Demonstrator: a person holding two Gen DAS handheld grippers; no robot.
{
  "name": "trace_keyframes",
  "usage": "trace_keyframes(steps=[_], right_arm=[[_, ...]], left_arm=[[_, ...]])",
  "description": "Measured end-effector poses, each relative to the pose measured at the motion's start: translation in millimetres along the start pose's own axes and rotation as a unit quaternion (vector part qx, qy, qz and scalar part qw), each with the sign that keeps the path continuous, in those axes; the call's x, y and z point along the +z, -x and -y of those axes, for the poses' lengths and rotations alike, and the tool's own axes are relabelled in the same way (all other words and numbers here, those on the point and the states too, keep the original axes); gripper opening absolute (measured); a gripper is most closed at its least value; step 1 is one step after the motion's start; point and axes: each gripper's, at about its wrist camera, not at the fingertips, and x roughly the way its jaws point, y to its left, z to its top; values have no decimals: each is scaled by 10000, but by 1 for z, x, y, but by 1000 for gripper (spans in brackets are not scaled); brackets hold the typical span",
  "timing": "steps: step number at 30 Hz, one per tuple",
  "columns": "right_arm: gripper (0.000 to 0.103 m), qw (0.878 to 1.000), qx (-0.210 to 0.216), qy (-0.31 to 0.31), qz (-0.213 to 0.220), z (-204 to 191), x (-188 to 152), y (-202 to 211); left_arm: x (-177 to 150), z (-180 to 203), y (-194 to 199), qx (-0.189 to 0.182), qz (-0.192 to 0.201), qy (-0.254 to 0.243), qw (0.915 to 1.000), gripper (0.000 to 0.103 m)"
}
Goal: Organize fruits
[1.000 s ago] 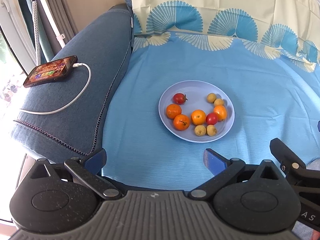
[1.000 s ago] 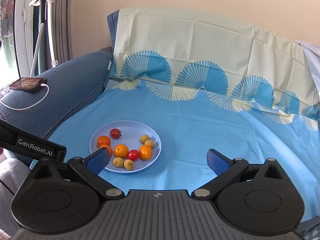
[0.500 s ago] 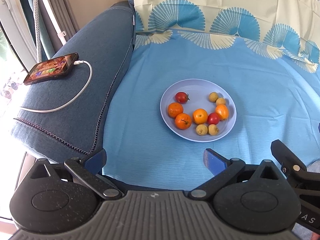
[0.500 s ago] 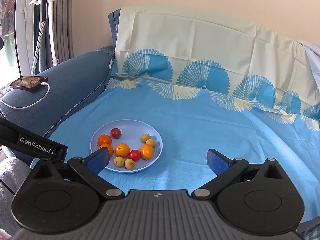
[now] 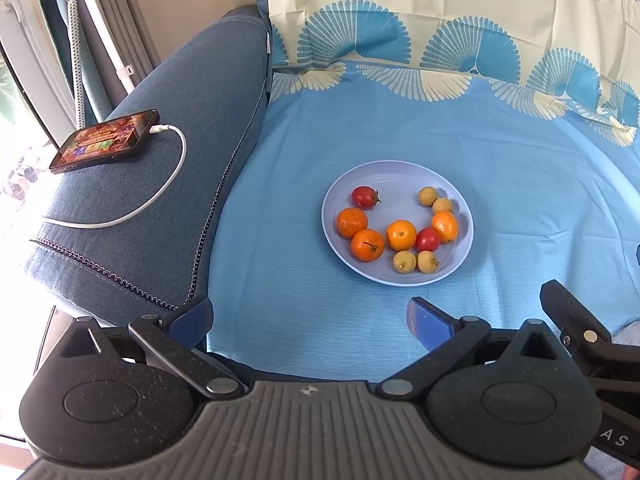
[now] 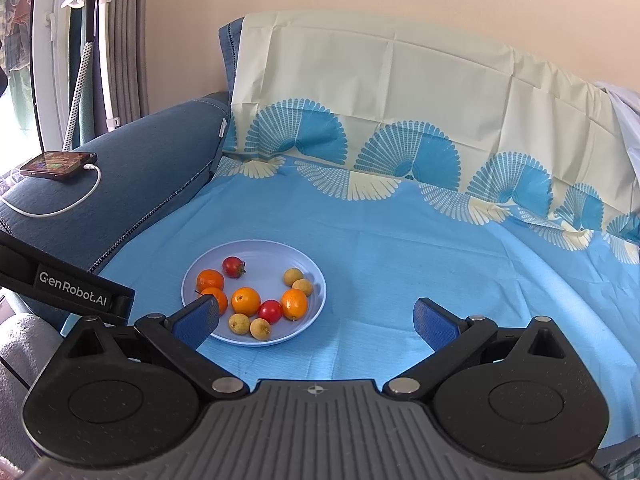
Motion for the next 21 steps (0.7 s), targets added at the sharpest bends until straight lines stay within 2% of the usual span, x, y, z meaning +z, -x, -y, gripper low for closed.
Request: trace_keyframes(steps=[21], right_arm=[[102,10000,11,-15,-77,1,2,-7]], left_arm=[[3,3,-8,14,-85,-73,9999,103]])
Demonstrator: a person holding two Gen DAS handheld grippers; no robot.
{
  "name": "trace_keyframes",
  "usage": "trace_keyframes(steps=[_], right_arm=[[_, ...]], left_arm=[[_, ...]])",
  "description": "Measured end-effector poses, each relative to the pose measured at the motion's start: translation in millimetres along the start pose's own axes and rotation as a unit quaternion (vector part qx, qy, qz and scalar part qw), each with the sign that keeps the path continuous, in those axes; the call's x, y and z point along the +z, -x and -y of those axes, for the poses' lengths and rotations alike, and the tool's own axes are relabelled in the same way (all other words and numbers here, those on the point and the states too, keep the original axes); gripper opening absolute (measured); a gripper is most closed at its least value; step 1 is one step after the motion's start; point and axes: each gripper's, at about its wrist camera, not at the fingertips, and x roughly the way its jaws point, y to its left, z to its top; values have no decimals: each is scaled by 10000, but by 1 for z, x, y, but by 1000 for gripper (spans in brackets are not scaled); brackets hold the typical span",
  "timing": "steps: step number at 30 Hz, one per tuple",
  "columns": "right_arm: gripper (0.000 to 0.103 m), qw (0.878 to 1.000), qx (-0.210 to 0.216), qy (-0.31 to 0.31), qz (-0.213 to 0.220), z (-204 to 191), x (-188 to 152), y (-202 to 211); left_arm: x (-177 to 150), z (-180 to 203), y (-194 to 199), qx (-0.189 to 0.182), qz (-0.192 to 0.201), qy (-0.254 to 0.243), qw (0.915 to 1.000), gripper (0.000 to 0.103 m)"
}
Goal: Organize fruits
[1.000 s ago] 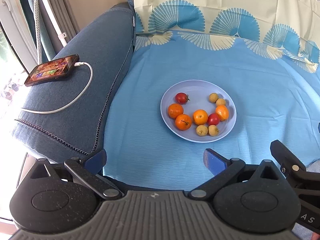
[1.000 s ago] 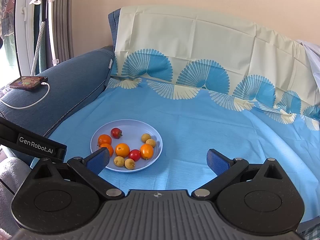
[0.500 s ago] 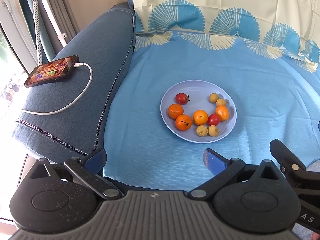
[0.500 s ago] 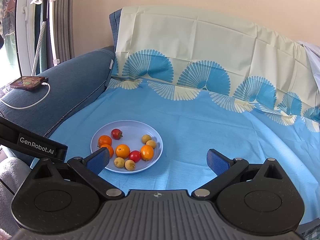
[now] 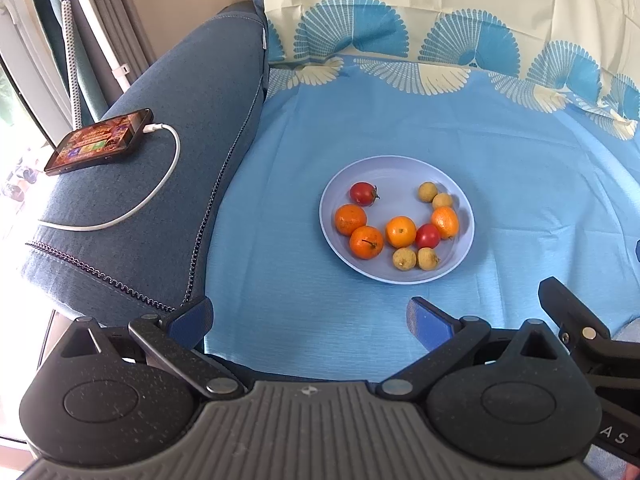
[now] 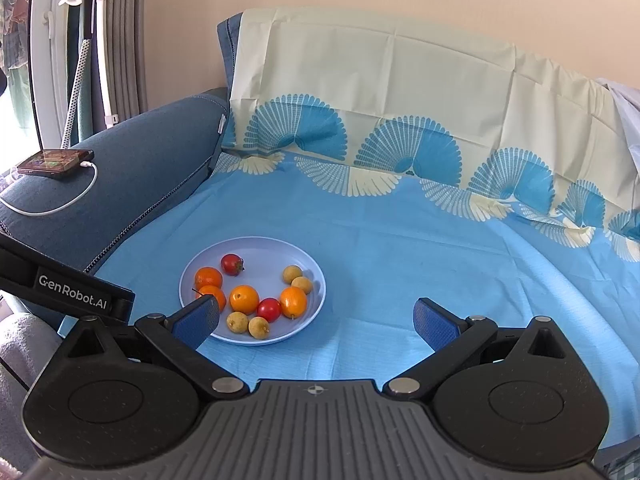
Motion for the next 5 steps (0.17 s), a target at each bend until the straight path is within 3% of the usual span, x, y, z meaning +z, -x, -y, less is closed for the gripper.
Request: trace_keyframes(steps=[5], right_arm=[[102,10000,72,-27,-31,0,-1,-3]], left_arm=[[0,1,-4,16,-51,-11,10000,103]])
